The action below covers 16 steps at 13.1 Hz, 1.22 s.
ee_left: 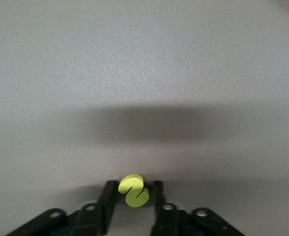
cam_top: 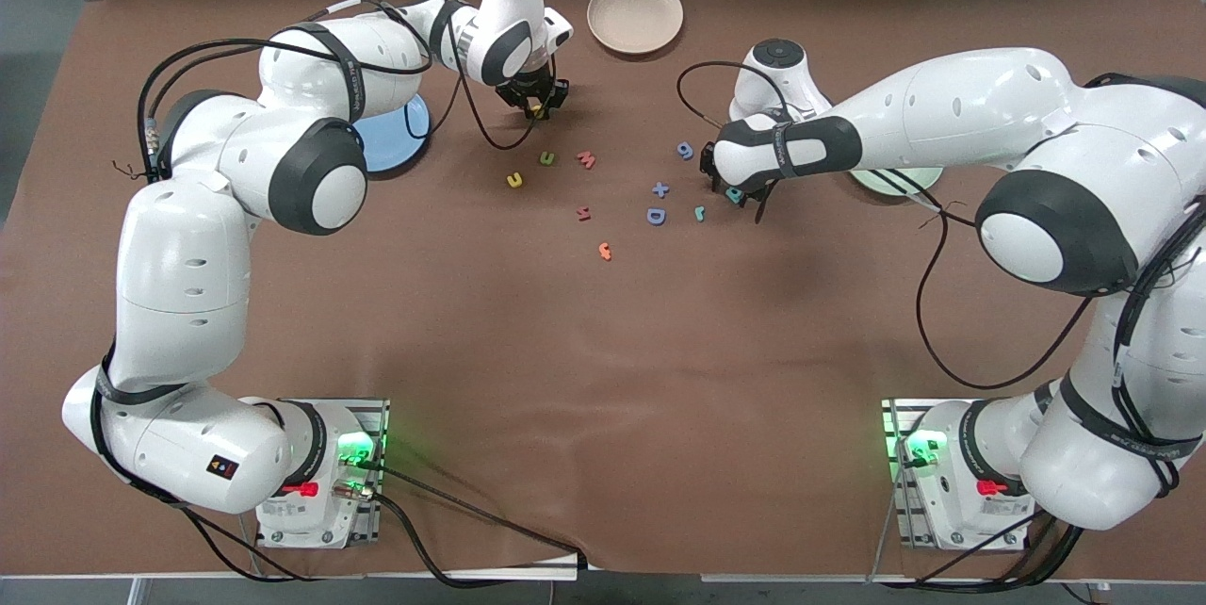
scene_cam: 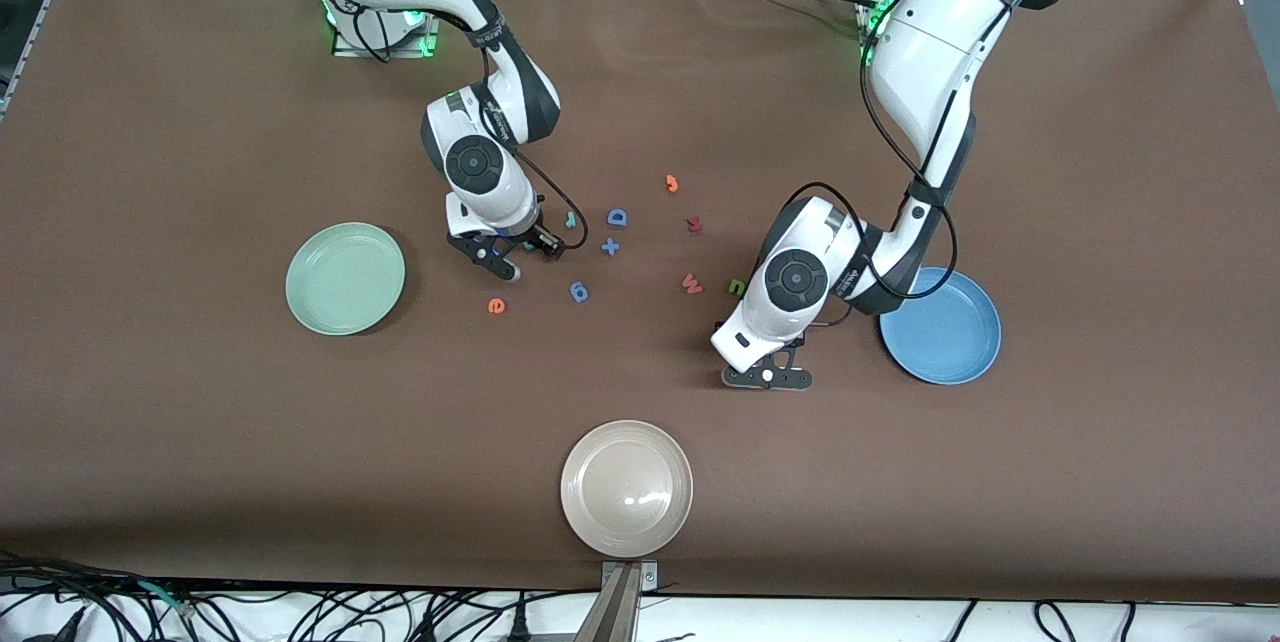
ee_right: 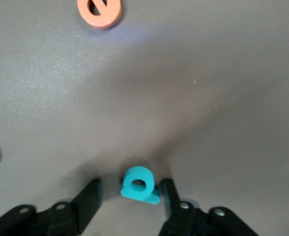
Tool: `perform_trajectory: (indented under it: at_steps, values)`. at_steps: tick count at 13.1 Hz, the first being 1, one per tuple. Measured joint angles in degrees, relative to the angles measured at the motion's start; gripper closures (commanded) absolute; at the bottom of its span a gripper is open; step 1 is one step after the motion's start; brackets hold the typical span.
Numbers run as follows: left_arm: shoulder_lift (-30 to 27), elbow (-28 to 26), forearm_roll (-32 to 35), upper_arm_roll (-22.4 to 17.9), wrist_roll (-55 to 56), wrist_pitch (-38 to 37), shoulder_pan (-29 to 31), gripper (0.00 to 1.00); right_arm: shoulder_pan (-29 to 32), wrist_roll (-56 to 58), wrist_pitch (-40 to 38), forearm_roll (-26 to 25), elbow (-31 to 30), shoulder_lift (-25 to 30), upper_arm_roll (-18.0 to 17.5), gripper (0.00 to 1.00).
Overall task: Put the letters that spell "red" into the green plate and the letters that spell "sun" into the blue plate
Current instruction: 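Lower the left gripper's z onto the blue plate, the right's p onto the green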
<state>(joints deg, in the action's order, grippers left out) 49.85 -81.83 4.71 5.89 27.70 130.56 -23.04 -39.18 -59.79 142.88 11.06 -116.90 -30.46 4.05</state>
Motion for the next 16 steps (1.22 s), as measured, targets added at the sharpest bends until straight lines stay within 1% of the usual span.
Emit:
perform_trajectory:
  at_steps: [2, 3, 4, 6, 8, 11, 13, 16]
  values:
    - [-0.03, 0.0, 0.0, 0.0, 0.0, -0.03, 0.0, 1.0, 0.0, 0.0, -0.47, 0.0, -0.04, 0.27, 0.18, 0.89]
    - [-0.07, 0.01, 0.0, 0.0, 0.0, -0.11, 0.01, 1.0, -0.01, 0.0, -0.45, 0.0, -0.03, 0.36, 0.16, 0.97]
    - [-0.25, 0.06, 0.0, -0.03, 0.0, -0.72, 0.06, 1.0, -0.01, 0.0, -0.56, 0.0, -0.06, 0.54, 0.18, 1.0]
    - [-1.84, 0.79, 0.01, -0.23, -0.04, -4.77, 0.57, 1.0, -0.03, 0.0, -0.49, 0.0, -0.06, 0.51, 0.18, 1.0]
    - [-5.58, 1.41, 0.01, -0.51, -1.79, -10.31, 2.33, 1.0, -0.03, 0.0, -0.49, 0.0, -0.06, 0.51, 0.18, 1.0]
    - [-11.03, 1.33, 0.02, -0.66, -10.54, -19.16, 7.13, 0.98, -0.04, 0.01, -0.95, -0.01, 0.04, 0.68, 0.37, 1.0]
    - [-12.56, 0.97, 0.16, -0.72, -17.2, -22.77, 10.38, 0.98, -0.06, 0.52, -4.78, -0.02, 0.92, 2.02, 1.77, 1.0]
    - [-12.78, -0.14, 0.27, -0.82, -24.37, -25.49, 14.75, 0.98, 0.01, 5.99, -14.72, -0.03, 2.28, 7.13, 6.35, 1.0]
